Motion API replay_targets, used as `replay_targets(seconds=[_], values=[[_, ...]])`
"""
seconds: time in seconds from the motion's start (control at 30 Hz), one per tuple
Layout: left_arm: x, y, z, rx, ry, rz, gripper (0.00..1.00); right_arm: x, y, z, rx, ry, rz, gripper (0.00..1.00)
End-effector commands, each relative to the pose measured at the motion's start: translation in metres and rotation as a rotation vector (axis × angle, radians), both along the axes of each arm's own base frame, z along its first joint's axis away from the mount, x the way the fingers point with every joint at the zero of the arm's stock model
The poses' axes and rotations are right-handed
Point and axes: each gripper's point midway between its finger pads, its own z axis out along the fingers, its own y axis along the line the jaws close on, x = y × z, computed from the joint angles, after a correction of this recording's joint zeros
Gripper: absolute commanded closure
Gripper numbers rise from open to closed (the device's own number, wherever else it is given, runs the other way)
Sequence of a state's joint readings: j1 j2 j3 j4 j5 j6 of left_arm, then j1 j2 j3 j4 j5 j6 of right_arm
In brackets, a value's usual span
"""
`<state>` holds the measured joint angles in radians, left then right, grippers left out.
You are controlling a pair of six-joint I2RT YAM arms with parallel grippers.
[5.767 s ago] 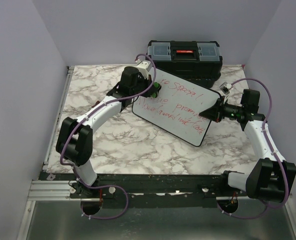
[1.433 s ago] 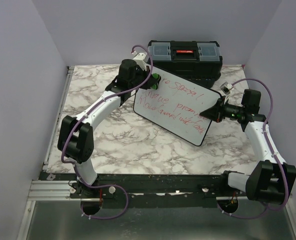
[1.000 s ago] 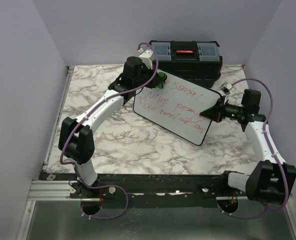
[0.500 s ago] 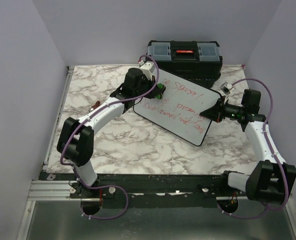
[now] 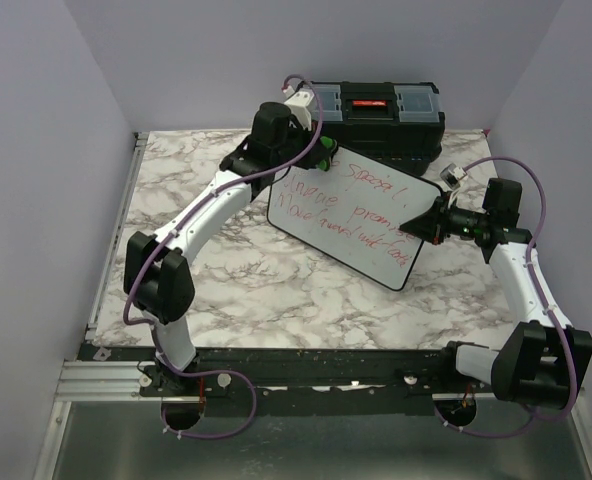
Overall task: Erase the whiteboard
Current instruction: Erase the whiteboard at the whiteboard stand.
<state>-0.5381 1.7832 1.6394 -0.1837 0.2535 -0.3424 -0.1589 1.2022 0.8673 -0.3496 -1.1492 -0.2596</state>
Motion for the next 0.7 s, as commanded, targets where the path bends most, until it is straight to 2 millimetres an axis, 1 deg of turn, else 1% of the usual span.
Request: replay_targets(seconds=[0.0,0.1,0.4,0.5,0.57,0.6,0.67], values=[[0.016,-0.004,0.023,0.007,-0.062,0.025,1.00,-0.019,0.018,0.020,0.043,-0.113,0.143,0.99],[0.013,-0.004,0.010,0.015,-0.043,0.017,1.00,-0.019,0.019,0.021,0.042,-0.116,0.143,0.99],[-0.017,0.007,-0.057,0.027,0.050,-0.007,1.00,-0.019,0.019,0.019,0.046,-0.109,0.146,0.99],[-0.025,0.011,-0.079,0.034,0.085,-0.006,1.00,-0.019,0.019,0.019,0.047,-0.106,0.145,0.99],[-0.027,0.011,-0.086,0.037,0.096,-0.005,1.00,-0.019,0.019,0.018,0.047,-0.105,0.146,0.99],[-0.027,0.011,-0.086,0.037,0.096,-0.006,1.00,-0.019,0.019,0.018,0.048,-0.105,0.146,0.99],[-0.026,0.010,-0.079,0.032,0.085,-0.006,1.00,-0.018,0.019,0.018,0.048,-0.103,0.145,0.99]])
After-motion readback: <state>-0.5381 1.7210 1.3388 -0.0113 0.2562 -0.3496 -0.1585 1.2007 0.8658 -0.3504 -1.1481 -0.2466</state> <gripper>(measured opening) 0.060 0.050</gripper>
